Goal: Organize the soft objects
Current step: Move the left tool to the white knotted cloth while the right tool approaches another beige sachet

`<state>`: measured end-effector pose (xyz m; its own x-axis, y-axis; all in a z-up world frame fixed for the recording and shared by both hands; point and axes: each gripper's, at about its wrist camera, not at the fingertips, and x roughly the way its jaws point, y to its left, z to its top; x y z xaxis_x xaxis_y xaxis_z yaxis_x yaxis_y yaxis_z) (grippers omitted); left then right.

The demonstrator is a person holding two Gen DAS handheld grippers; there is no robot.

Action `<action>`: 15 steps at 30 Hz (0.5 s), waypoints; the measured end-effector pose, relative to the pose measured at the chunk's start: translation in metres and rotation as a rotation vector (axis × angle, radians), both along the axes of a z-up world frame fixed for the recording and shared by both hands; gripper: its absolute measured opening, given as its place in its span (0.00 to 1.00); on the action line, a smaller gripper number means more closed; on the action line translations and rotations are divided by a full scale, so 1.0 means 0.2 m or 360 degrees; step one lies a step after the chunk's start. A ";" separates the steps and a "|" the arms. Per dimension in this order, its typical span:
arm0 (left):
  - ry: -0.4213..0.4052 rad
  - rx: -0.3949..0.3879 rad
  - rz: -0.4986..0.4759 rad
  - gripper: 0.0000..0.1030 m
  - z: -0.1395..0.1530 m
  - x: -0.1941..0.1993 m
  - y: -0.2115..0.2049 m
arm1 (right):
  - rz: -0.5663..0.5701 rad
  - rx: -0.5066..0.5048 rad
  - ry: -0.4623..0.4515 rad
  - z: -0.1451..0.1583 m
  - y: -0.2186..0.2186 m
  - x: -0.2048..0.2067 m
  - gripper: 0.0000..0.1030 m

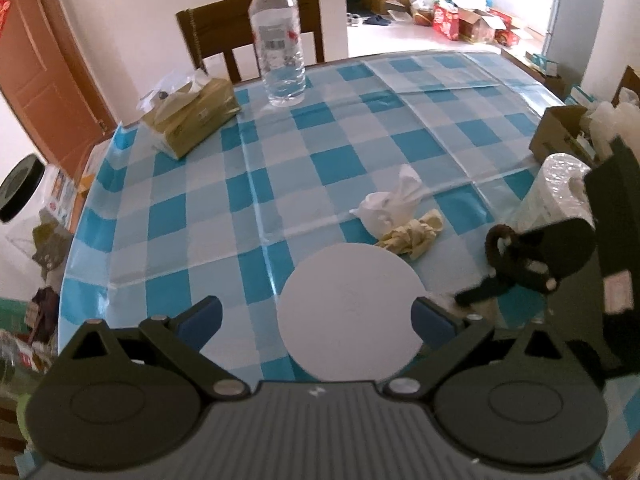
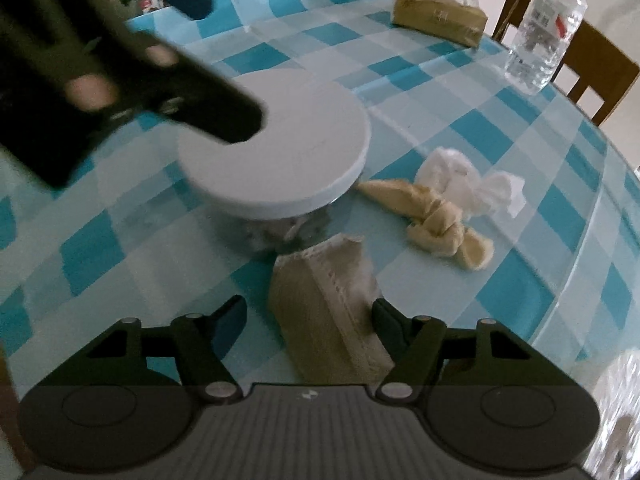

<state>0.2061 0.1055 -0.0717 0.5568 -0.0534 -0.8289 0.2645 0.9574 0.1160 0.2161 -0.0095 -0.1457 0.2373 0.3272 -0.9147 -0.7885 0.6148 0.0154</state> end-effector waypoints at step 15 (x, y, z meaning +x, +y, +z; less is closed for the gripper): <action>0.0024 -0.0060 -0.0277 0.97 0.04 0.11 -0.10 | -0.0052 0.0024 -0.0041 -0.02 -0.01 0.00 0.66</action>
<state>0.2287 0.0857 -0.0644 0.5237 -0.1791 -0.8329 0.4282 0.9005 0.0755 0.2163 -0.0111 -0.1491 0.2714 0.3326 -0.9031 -0.7684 0.6400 0.0048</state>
